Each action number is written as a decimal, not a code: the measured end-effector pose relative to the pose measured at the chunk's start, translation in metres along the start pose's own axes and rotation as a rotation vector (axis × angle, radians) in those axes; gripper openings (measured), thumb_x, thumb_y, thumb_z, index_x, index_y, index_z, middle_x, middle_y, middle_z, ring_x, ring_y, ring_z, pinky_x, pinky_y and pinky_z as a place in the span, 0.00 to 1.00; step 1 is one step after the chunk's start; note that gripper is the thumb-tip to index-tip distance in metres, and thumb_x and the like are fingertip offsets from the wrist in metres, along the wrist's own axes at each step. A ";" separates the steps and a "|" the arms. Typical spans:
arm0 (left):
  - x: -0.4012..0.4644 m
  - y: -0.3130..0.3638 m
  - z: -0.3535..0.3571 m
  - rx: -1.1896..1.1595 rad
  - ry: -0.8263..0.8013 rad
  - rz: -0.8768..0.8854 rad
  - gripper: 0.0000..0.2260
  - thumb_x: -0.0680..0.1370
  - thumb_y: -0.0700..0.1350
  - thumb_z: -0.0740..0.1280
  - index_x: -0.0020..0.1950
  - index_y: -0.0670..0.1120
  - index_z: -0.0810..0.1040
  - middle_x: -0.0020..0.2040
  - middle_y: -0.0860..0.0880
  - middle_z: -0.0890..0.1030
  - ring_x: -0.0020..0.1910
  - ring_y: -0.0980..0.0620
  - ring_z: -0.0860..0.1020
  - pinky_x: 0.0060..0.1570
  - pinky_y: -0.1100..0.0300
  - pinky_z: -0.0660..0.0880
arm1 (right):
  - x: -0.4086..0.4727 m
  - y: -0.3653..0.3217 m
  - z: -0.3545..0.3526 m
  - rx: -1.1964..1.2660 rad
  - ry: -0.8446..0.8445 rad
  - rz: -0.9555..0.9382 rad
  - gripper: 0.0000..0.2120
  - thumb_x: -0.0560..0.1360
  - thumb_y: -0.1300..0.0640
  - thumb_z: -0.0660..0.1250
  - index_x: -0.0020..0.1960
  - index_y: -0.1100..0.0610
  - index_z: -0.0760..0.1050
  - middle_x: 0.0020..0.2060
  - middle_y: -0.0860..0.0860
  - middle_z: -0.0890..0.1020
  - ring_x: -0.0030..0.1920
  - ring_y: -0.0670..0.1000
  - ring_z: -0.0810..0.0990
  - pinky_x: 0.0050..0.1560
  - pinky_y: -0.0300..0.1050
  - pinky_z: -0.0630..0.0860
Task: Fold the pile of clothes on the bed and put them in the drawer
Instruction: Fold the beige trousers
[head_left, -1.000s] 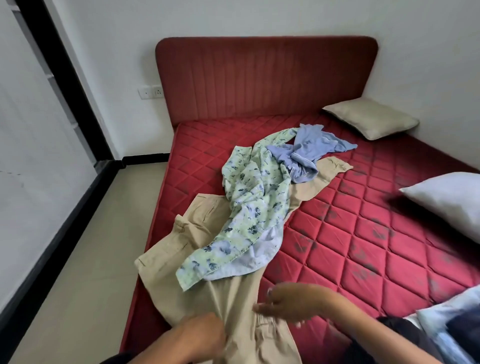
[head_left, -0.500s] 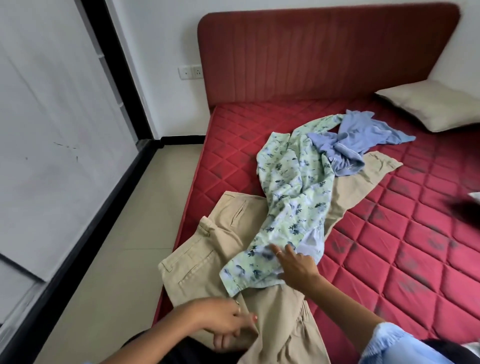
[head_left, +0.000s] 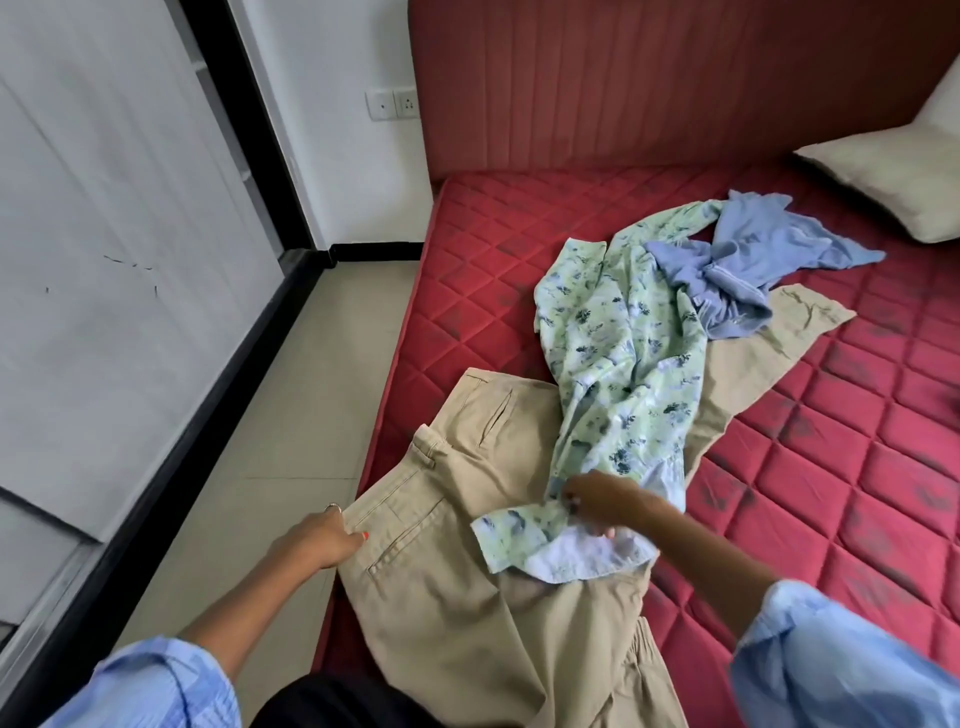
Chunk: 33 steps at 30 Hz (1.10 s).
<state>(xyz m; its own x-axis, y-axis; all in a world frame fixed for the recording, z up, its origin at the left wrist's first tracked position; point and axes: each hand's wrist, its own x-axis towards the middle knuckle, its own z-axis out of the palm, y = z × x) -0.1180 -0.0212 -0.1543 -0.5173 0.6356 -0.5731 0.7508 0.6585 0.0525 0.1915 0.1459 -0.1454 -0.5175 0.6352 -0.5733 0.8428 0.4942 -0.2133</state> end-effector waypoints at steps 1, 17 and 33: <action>0.007 -0.005 0.001 0.002 0.014 -0.022 0.25 0.77 0.60 0.62 0.64 0.43 0.69 0.58 0.45 0.77 0.55 0.46 0.79 0.53 0.55 0.76 | 0.002 0.003 -0.021 0.132 -0.018 0.014 0.07 0.77 0.64 0.62 0.53 0.60 0.77 0.35 0.52 0.81 0.29 0.45 0.80 0.26 0.33 0.73; 0.016 0.007 0.023 -0.303 -0.101 -0.219 0.37 0.68 0.72 0.65 0.60 0.42 0.74 0.41 0.45 0.80 0.32 0.50 0.81 0.29 0.63 0.77 | 0.028 0.013 -0.119 0.458 1.119 0.367 0.23 0.72 0.63 0.62 0.67 0.63 0.67 0.65 0.61 0.69 0.65 0.61 0.67 0.68 0.56 0.64; 0.054 0.005 0.078 -0.310 -0.070 -0.266 0.40 0.68 0.73 0.62 0.64 0.41 0.72 0.61 0.42 0.76 0.60 0.41 0.76 0.56 0.52 0.75 | 0.174 -0.041 -0.071 0.065 0.246 0.143 0.56 0.69 0.40 0.72 0.77 0.68 0.42 0.77 0.61 0.48 0.76 0.61 0.53 0.74 0.53 0.53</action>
<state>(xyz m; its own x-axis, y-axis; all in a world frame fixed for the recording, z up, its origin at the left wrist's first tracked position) -0.1107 -0.0150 -0.2485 -0.6395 0.4047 -0.6537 0.4296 0.8932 0.1328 0.0560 0.2781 -0.1802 -0.4062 0.8244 -0.3942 0.9135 0.3551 -0.1987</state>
